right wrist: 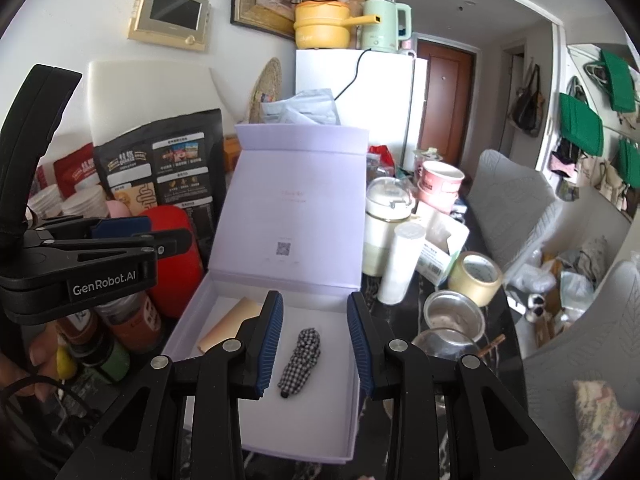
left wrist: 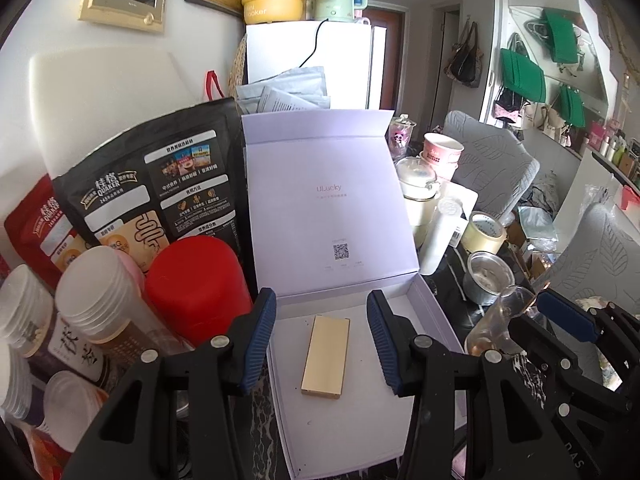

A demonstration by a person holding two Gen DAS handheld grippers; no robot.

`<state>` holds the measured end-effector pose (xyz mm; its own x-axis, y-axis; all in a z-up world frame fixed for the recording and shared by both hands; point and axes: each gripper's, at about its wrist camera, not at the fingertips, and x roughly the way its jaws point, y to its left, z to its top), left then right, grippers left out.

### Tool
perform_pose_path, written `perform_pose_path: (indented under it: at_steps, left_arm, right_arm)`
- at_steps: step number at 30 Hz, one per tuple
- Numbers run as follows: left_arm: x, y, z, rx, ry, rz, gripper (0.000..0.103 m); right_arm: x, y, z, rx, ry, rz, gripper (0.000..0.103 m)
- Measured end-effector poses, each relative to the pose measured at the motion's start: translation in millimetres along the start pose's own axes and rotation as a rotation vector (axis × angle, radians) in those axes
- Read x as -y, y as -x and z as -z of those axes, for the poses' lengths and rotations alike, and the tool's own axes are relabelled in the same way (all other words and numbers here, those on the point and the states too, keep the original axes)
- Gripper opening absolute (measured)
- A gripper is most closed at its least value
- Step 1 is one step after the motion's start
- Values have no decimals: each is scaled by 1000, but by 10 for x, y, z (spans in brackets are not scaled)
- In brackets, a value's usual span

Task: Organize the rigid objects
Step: 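Release the gold box with the left tool while the right tool releases the scrunchie inside, then withdraw both open tools from the white box back over the table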

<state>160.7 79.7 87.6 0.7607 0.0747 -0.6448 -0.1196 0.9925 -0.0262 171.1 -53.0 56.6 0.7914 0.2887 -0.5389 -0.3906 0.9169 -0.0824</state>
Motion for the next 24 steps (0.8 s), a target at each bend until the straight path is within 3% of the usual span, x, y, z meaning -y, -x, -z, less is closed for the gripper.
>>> perform_pose_path:
  at_steps: [12,22,23,24]
  left_arm:
    - [77,510,133,53,-9,7,47]
    - [68,776,359,51,-3,4,47]
    - [61,795,390,49,-4,1,48]
    - [57,809,416,46,-4,-1,56]
  right_arm:
    - [-36,519,85,48,-4,19,33]
    - [-119,874,247,68,0,30,37]
    - [-125,888,265,67,-1,31,39]
    - [-133,908,289,67,-3,31,40]
